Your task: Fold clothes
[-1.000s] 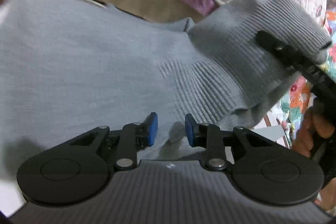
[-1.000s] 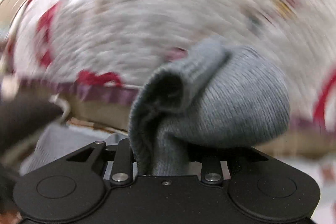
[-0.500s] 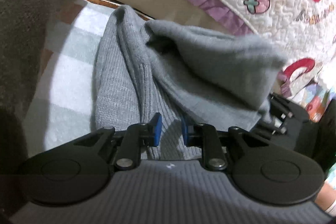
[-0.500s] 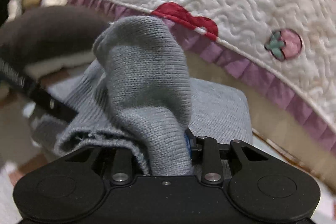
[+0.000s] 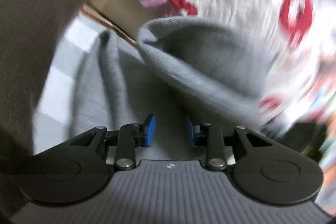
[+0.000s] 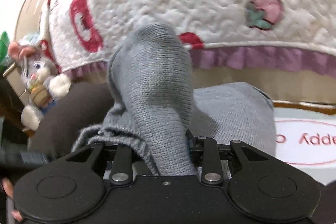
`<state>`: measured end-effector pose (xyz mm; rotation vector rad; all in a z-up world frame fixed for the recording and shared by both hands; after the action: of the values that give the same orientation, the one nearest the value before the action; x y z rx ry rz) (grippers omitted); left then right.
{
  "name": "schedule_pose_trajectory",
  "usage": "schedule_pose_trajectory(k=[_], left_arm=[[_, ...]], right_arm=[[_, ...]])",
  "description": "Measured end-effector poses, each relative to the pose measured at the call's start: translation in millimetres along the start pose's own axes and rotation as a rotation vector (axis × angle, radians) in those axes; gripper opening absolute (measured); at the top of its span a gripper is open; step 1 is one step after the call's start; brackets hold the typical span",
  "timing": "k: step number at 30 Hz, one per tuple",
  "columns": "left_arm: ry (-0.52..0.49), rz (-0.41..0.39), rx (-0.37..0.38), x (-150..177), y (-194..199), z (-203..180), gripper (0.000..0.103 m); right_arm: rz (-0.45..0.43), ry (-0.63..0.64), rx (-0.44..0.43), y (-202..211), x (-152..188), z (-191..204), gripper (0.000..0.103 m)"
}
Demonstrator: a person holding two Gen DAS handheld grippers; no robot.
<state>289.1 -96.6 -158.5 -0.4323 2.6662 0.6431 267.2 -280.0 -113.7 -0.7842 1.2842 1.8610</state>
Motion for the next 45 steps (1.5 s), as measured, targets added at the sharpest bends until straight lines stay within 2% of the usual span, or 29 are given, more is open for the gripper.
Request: schedule_pose_trajectory(k=[1, 4, 5, 8, 11, 13, 15, 17, 20, 22, 25, 28, 29, 31, 32, 34, 37, 39, 40, 43, 45], left_arm=[[0.028, -0.019, 0.011, -1, 5, 1, 0.030], [-0.085, -0.039, -0.083, -2, 13, -8, 0.032], [-0.130, -0.034, -0.112, -1, 15, -11, 0.036], [-0.147, -0.007, -0.146, 3, 15, -12, 0.039], [-0.083, -0.011, -0.119, 1, 19, -8, 0.042], [-0.068, -0.010, -0.143, 1, 19, -2, 0.044], [-0.081, 0.001, -0.192, 4, 19, 4, 0.044], [-0.103, 0.013, -0.243, 7, 17, 9, 0.044], [-0.123, 0.001, -0.261, 7, 18, 8, 0.044], [-0.163, -0.044, -0.276, 3, 22, 1, 0.044], [-0.243, -0.134, -0.283, -5, 32, -15, 0.045], [-0.299, -0.192, -0.181, -8, 39, -37, 0.050], [-0.318, -0.203, -0.152, -8, 39, -44, 0.054], [-0.362, -0.158, -0.127, 4, 30, -54, 0.060], [-0.392, -0.115, -0.159, 14, 20, -54, 0.062], [-0.438, -0.031, -0.286, 30, 2, -41, 0.062], [-0.470, 0.065, -0.466, 47, -20, -5, 0.058], [-0.515, 0.075, -0.489, 47, -20, -6, 0.055], [-0.519, 0.071, -0.499, 45, -19, -9, 0.052], [-0.558, 0.063, -0.528, 45, -21, -10, 0.052], [-0.588, 0.058, -0.545, 46, -21, -12, 0.052]], right_arm=[[0.017, 0.115, 0.028, -4, 8, 14, 0.034], [0.088, 0.350, 0.088, -26, 41, 37, 0.034], [0.098, 0.370, 0.078, -29, 49, 42, 0.035], [0.096, 0.419, 0.010, -22, 48, 61, 0.035], [0.094, 0.519, 0.034, -28, 42, 69, 0.035], [0.130, 0.584, 0.074, -41, 47, 67, 0.035], [0.150, 0.634, 0.101, -43, 58, 68, 0.038], [0.127, 0.703, 0.123, -40, 69, 75, 0.043], [0.088, 0.869, 0.157, -32, 89, 95, 0.045], [0.081, 0.922, 0.153, -24, 96, 103, 0.045], [0.090, 0.876, 0.096, -15, 97, 106, 0.044], [0.100, 0.865, 0.087, -12, 103, 105, 0.044], [0.102, 0.864, 0.085, -12, 105, 107, 0.044], [0.105, 0.848, 0.076, -10, 108, 109, 0.044], [0.104, 0.834, 0.068, -9, 109, 110, 0.044], [0.094, 0.775, 0.035, -3, 108, 110, 0.044], [0.071, 0.673, -0.040, 20, 105, 105, 0.043], [0.063, 0.618, -0.053, 40, 104, 90, 0.045], [0.060, 0.614, -0.016, 47, 105, 80, 0.047], [0.082, 0.584, 0.100, 65, 119, 49, 0.048], [0.150, 0.464, 0.141, 70, 133, 31, 0.049]])
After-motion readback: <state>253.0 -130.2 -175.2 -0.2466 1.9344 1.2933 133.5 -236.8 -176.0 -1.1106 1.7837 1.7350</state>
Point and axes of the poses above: each gripper's, at about its wrist camera, not at the fingertips, and y roughly against the way its jaws point, z to its left, x to its underside, the point moved 8 cm from there along -y, roughly the way its jaws point, and after that the axes turned 3 degrees about -z, right-handed, at the moved point
